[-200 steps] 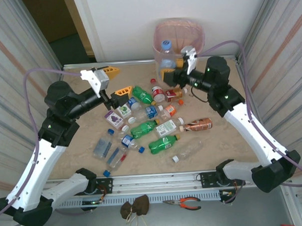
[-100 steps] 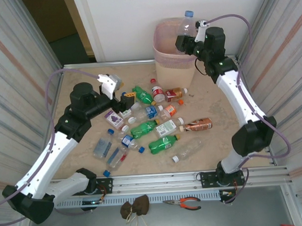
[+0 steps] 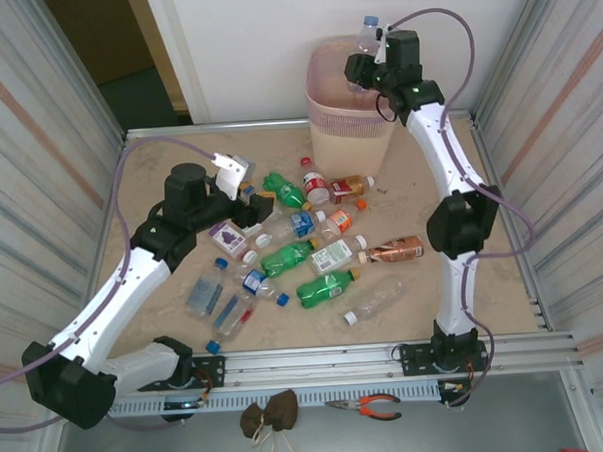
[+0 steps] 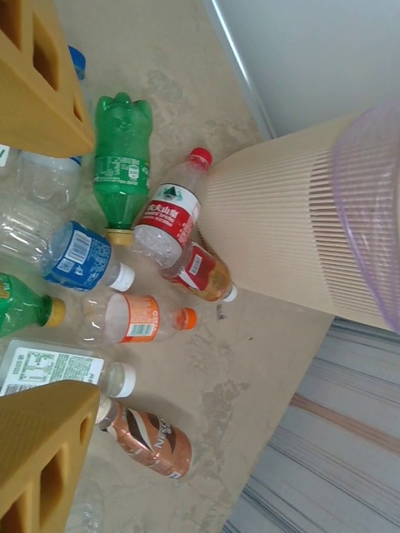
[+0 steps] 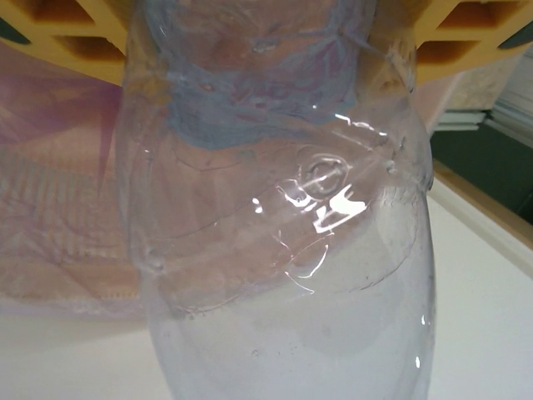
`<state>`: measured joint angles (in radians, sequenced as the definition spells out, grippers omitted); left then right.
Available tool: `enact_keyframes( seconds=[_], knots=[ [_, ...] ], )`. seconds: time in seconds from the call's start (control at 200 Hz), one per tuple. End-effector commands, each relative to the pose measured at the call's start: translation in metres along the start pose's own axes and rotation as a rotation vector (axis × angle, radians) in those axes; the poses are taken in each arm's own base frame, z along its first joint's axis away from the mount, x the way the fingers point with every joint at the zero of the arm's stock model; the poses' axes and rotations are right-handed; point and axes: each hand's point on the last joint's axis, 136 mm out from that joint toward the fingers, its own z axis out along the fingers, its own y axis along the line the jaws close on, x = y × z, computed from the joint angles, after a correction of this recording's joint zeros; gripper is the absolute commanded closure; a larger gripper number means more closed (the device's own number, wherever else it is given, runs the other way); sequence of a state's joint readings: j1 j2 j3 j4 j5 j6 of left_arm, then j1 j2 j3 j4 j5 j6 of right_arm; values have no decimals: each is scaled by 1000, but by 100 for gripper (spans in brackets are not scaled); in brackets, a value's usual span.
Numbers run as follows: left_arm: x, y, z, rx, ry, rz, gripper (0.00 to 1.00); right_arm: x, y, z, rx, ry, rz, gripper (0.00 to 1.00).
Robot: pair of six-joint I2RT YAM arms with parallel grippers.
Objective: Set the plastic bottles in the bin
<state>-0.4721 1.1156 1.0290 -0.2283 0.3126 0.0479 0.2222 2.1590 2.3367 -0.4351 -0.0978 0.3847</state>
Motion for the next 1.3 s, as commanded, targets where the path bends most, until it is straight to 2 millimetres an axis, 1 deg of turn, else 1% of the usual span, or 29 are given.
enact_keyframes(
  seconds=[0.0, 0.08, 0.215, 0.331, 0.441, 0.561, 0.651, 0.852, 0.972, 1.298],
  knots=[
    [10, 6, 0, -17, 15, -4, 29, 15, -10, 20, 23, 65, 3, 46],
    [16, 9, 2, -23, 27, -7, 29, 25, -15, 35, 21, 83, 19, 47],
    [22, 10, 5, -25, 38, -17, 29, 42, -24, 54, 32, 104, 28, 47],
    [29, 10, 7, -22, 53, -26, 29, 55, -35, 61, 63, 133, 27, 47],
    [34, 11, 9, -23, 63, -31, 29, 64, -44, 59, 103, 173, -2, 46],
    [37, 11, 12, -21, 73, -37, 29, 74, -62, 46, 168, 239, -45, 44],
    [38, 12, 14, -20, 76, -44, 29, 74, -79, 31, 226, 281, -61, 44],
    [38, 10, 20, 0, 82, -54, 30, 62, -118, -4, 335, 325, -85, 44],
    [38, 9, 22, 8, 85, -60, 30, 60, -141, -24, 397, 365, -96, 44],
    [40, 9, 25, 15, 86, -75, 30, 59, -179, -72, 529, 455, -160, 42]
  ],
)
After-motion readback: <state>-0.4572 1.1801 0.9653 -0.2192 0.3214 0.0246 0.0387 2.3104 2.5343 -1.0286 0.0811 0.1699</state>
